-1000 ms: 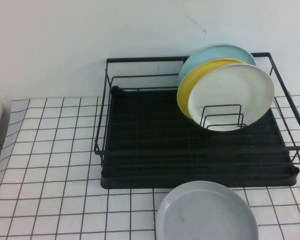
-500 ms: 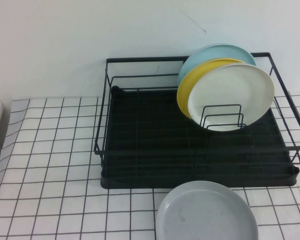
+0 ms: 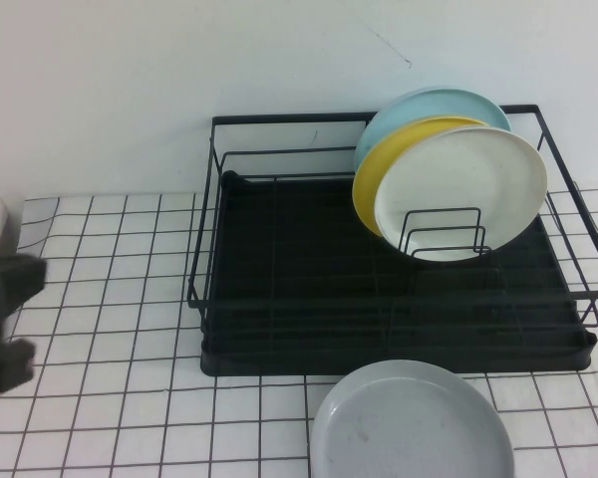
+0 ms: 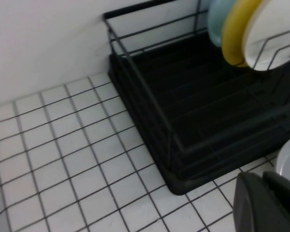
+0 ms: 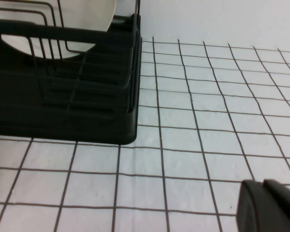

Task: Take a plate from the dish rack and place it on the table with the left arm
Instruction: Grasp the plate from the shelf

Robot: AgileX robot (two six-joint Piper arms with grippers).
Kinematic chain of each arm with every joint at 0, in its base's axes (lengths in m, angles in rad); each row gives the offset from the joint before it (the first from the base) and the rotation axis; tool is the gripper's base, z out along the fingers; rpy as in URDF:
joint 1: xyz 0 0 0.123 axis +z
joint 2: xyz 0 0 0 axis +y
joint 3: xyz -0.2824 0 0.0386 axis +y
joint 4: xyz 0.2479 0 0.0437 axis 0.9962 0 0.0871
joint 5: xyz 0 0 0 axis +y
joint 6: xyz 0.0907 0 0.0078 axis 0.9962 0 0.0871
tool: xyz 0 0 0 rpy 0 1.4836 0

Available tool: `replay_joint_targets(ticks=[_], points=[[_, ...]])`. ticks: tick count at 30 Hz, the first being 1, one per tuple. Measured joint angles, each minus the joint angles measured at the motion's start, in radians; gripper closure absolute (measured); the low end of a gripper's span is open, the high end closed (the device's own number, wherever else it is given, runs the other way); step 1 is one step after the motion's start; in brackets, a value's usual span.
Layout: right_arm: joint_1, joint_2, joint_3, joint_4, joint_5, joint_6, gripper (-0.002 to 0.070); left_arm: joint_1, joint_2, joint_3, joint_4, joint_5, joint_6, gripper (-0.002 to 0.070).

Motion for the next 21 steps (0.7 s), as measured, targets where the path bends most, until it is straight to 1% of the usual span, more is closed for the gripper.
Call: replay_joint_targets(ticks=[1, 4, 5, 9, 12, 14, 16, 18, 21], points=[[0.0, 0.0, 0.0, 0.0, 0.0, 0.0, 0.0679, 0.0, 0.041, -0.017, -0.039, -0.002, 0.06, 0.0678], [0.0, 0.0, 0.0, 0.0, 0.0, 0.0, 0.0679, 0.0, 0.185, -0.07, -0.201, -0.004, 0.303, 0.0678], [0.0, 0.0, 0.0, 0.0, 0.0, 0.0, 0.0679, 0.0, 0.228, -0.087, -0.27, -0.007, 0.409, 0.0678], [0.0, 0.0, 0.0, 0.0, 0.0, 0.0, 0.0679, 0.0, 0.389, -0.147, -0.576, -0.017, 0.751, 0.0678], [0.0, 0.0, 0.0, 0.0, 0.0, 0.0, 0.0679, 0.0, 0.505, -0.19, -0.755, 0.011, 0.984, 0.0678], [0.0, 0.0, 0.0, 0.0, 0.0, 0.0, 0.0679, -0.005, 0.577, -0.219, -0.835, 0.021, 1.072, 0.0678], [0.0, 0.0, 0.0, 0.0, 0.0, 0.0, 0.0679, -0.025, 0.649, -0.253, -0.873, 0.017, 1.127, 0.0678], [0.0, 0.0, 0.0, 0.0, 0.0, 0.0, 0.0679, -0.06, 0.714, -0.295, -0.889, -0.004, 1.174, 0.0678], [0.0, 0.0, 0.0, 0.0, 0.0, 0.0, 0.0679, -0.135, 0.786, -0.344, -0.899, -0.069, 1.229, 0.0676]])
